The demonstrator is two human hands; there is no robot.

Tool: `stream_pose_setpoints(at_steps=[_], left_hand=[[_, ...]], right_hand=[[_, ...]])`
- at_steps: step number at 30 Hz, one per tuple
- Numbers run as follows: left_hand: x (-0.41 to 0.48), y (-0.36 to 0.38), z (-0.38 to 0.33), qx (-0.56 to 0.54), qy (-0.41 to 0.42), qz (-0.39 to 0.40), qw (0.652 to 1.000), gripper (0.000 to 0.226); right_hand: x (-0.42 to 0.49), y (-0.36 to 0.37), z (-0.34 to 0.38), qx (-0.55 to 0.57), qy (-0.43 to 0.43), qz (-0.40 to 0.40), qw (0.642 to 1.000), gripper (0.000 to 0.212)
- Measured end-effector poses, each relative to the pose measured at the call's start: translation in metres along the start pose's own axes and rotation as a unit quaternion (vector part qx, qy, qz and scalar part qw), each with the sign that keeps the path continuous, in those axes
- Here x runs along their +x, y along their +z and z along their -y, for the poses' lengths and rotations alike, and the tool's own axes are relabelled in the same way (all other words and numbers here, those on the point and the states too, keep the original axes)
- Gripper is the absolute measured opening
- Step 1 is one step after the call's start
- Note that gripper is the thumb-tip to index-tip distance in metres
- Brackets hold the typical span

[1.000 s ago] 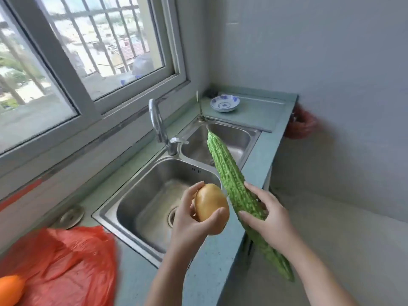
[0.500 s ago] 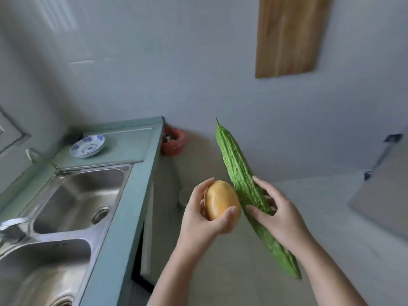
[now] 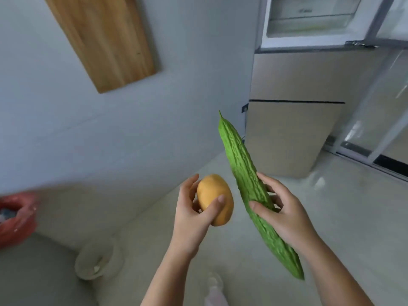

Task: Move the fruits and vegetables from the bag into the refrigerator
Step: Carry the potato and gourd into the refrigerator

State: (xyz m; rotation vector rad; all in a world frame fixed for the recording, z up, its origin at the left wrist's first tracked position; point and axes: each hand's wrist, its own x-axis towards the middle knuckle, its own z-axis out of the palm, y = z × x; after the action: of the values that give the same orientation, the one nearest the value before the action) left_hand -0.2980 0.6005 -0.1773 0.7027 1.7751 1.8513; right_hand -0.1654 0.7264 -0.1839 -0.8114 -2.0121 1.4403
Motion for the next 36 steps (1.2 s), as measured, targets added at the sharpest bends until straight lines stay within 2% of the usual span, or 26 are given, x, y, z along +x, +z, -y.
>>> stream_pose_setpoints(at_steps=[5, 16, 25, 30, 34, 36], left_hand=[[0.096, 0.036, 0.0, -0.023, 0.001, 0.068, 0.997, 0.068], [0.285, 0.12, -0.023, -0.041, 0.018, 0.126, 0.991, 0.062], [0.372, 0.271, -0.018, -0.031, 0.037, 0.184, 0.982, 0.067], [0.418, 0.364, -0.033, -0.038, 0.051, 0.18, 0.982, 0.071], [0.454, 0.412, -0.044, -0.036, 0.076, 0.176, 0.981, 0.053], [0.475, 0.426, -0.046, -0.032, 0.08, 0.17, 0.982, 0.051]], right_hand=[[0.076, -0.016, -0.007, -0.006, 0.018, -0.055, 0.998, 0.056], [0.243, -0.064, -0.011, -0.011, 0.034, -0.124, 0.992, 0.054], [0.327, -0.188, -0.056, -0.006, 0.042, -0.192, 0.98, 0.056], [0.383, -0.277, -0.067, -0.018, 0.027, -0.2, 0.979, 0.057], [0.431, -0.332, -0.068, -0.06, 0.006, -0.191, 0.98, 0.057], [0.457, -0.351, -0.066, -0.088, -0.002, -0.178, 0.98, 0.059]])
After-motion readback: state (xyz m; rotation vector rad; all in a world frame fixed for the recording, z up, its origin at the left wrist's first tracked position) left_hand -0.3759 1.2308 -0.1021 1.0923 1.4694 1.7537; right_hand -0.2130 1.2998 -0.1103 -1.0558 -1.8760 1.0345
